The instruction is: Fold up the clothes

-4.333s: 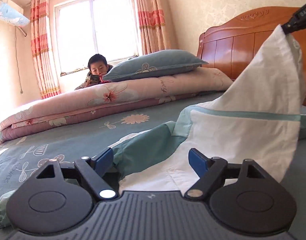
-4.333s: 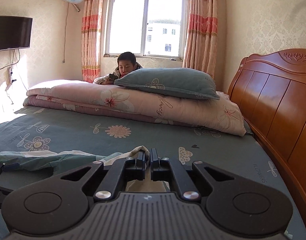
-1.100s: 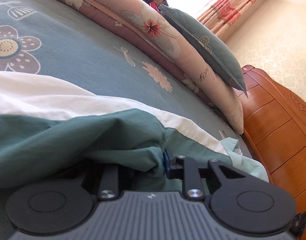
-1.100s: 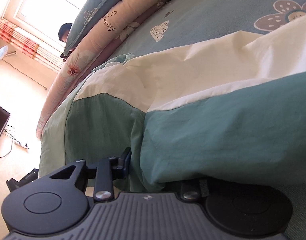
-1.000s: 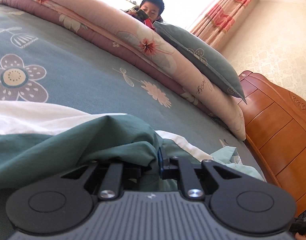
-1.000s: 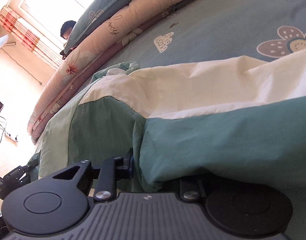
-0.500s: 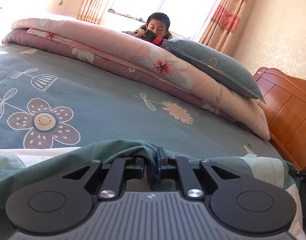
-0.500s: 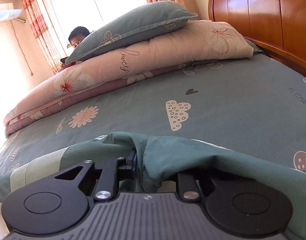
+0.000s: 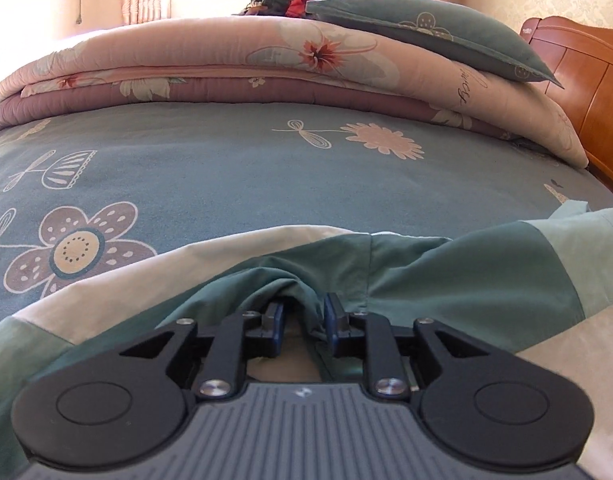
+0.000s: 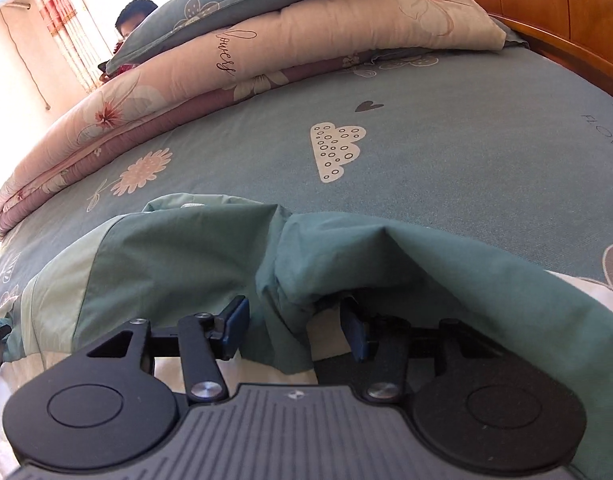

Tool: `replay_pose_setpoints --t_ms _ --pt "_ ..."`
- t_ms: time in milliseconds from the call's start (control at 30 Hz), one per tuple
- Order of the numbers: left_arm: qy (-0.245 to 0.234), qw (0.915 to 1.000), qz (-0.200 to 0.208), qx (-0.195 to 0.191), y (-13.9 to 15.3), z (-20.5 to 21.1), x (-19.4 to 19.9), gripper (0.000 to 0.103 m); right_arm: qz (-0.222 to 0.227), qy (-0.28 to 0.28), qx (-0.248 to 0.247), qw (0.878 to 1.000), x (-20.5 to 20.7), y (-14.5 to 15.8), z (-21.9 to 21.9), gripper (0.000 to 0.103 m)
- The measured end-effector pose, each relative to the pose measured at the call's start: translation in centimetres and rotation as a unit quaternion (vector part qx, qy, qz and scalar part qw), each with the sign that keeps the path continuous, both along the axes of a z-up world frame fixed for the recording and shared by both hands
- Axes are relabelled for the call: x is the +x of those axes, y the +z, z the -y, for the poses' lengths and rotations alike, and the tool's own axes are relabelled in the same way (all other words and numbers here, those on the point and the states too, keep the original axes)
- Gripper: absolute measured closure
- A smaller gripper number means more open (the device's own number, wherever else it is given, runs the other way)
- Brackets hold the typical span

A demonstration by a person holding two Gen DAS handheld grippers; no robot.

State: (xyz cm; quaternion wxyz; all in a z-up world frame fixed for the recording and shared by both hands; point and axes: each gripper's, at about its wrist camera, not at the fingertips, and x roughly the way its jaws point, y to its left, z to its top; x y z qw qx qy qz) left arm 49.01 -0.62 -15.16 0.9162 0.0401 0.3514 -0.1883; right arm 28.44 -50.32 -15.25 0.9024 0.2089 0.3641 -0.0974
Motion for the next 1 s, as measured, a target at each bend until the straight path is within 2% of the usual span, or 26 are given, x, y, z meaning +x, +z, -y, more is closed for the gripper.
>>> replay_pose_setpoints --t_ms 67,233,333,433,567,600,667,700,733,800,867,900,933,1000 --pt "-0.017 0.9995 -0.006 0.024 1.0 -0.4 -1.9 0.057 -0.011 0.023 -0.018 1.000 -2.1 1.4 -1.2 0.047" --pt "-0.074 0.9913 0.004 0.109 2.5 -1.4 -8.8 0.056 -0.037 0.082 -0.068 0.994 -8.3 4.6 -6.4 0.047" --pt "-0.120 0.9831 0.027 0.135 3.5 -1.2 -14.4 0.056 -0.039 0.130 -0.090 0.987 -12.8 6.1 -11.4 0.047" --pt "-0.181 0.9728 0.058 0.133 4.7 -0.5 -20.6 0.056 -0.028 0.176 -0.088 0.980 -18.1 6.9 -17.2 0.047" --pt "-0.282 0.9506 0.081 0.102 5.3 1.3 -28.7 0.049 -0.039 0.221 -0.058 0.973 -22.4 5.7 -21.8 0.046" --pt "-0.303 0.9427 0.087 0.108 4.8 2.1 -30.5 0.048 -0.043 0.230 -0.053 0.971 -23.2 5.3 -22.8 0.045" --pt "-0.332 0.9222 0.128 0.152 3.1 3.9 -33.8 0.046 -0.052 0.231 -0.048 0.970 -24.5 4.1 -24.1 0.045" --pt "-0.333 0.9089 0.162 0.191 2.1 4.8 -35.1 0.046 -0.054 0.228 -0.041 0.971 -25.0 3.5 -24.5 0.045" --pt "-0.337 0.8903 0.196 0.236 0.9 5.7 -36.2 0.046 -0.053 0.224 -0.031 0.973 -25.5 3.1 -24.8 0.045" --pt "-0.347 0.8429 0.261 0.318 -1.6 7.0 -37.5 0.046 -0.047 0.217 -0.009 0.975 -26.3 2.3 -25.2 0.045" --pt "-0.358 0.7866 0.313 0.394 -4.2 7.8 -38.0 0.046 -0.044 0.216 0.000 0.975 -26.9 1.9 -25.8 0.045" --pt "-0.359 0.7675 0.327 0.419 -5.1 8.1 -37.8 0.046 -0.044 0.218 0.001 0.975 -27.0 1.8 -26.0 0.045" --pt "-0.359 0.7528 0.336 0.438 -5.9 8.3 -37.4 0.046 -0.044 0.222 0.001 0.974 -27.1 1.7 -26.2 0.045" --pt "-0.357 0.7334 0.339 0.469 -7.3 9.2 -36.3 0.046 -0.045 0.224 -0.001 0.974 -27.2 1.5 -26.4 0.044"
